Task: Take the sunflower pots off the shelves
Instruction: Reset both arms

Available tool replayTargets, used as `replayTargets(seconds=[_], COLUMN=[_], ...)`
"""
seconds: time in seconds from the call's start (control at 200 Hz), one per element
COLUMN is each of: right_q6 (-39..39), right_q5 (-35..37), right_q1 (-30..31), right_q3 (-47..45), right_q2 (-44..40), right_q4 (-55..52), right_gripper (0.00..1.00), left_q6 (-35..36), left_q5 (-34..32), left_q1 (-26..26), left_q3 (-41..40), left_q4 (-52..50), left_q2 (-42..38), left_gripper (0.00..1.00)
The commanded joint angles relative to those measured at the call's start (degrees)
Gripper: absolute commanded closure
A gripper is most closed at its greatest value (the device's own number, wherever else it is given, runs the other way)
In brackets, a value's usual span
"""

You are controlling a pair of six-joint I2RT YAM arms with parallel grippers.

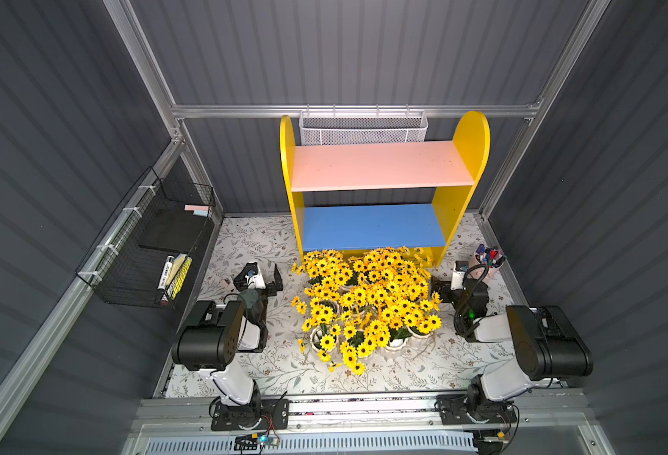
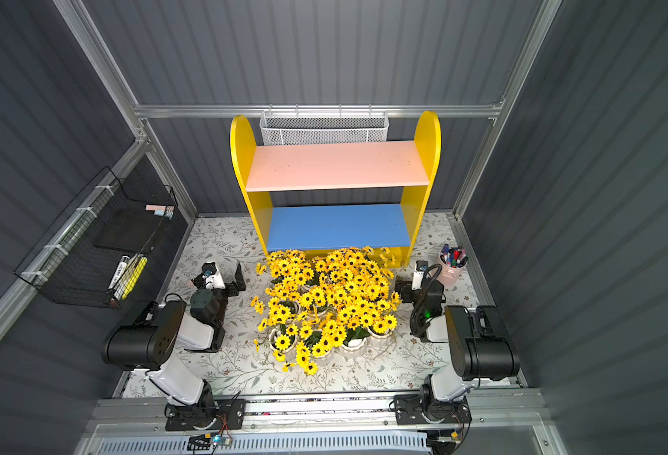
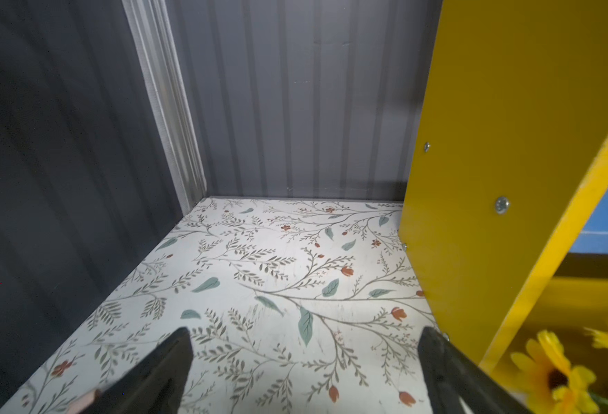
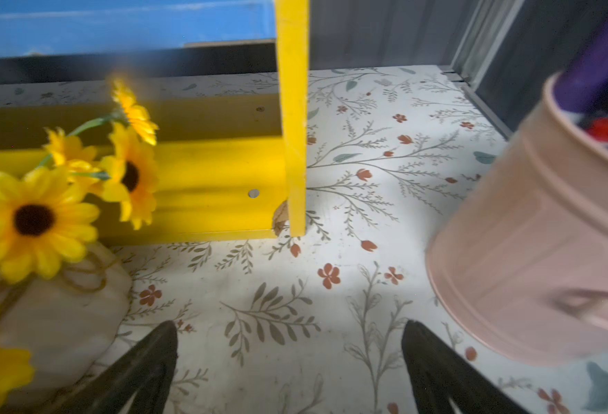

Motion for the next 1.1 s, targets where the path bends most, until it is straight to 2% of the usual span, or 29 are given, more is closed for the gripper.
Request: replayTargets(seconds=[0.0,0.035,0.14,0.265,0.37,1.096], right_q6=[2.94,3.19,1.82,2.93,2.64,2.82], right_q5=[6.71,6.44,6.18,6.43,6.35,6.29], right_q1=[0.1,0.1,0.18,0.19,0.21,0.2], right_q3=[4.06,5.09,4.18,5.2,4.61,4.67], right_q2=[-3.6,-3.99,-1.81,-3.51,-2.83,-3.32], right_q4=[-7.31,-9.9,-4.27,-9.3,-6.79,-7.92], right_gripper=[0.01,0.01,0.01,0.01,0.01,0.01], left_q6=[1.92,1.79,1.71,1.55,1.53,1.57], left_q5=[4.14,4.07,3.99,3.65,3.6,3.65], left_q1=[0.02,0.16,0.16,0.16,0.16,0.16], left_q3=[2.55,2.63,2.59,2.49,2.5,2.59], left_q4=[-6.64,-6.92,-7.04,-6.96,-7.07,-7.09], left_q2=[0.64,0.63,0.63,0.48,0.48,0.57], left_gripper=[0.01,0.01,0.01,0.01,0.01,0.01])
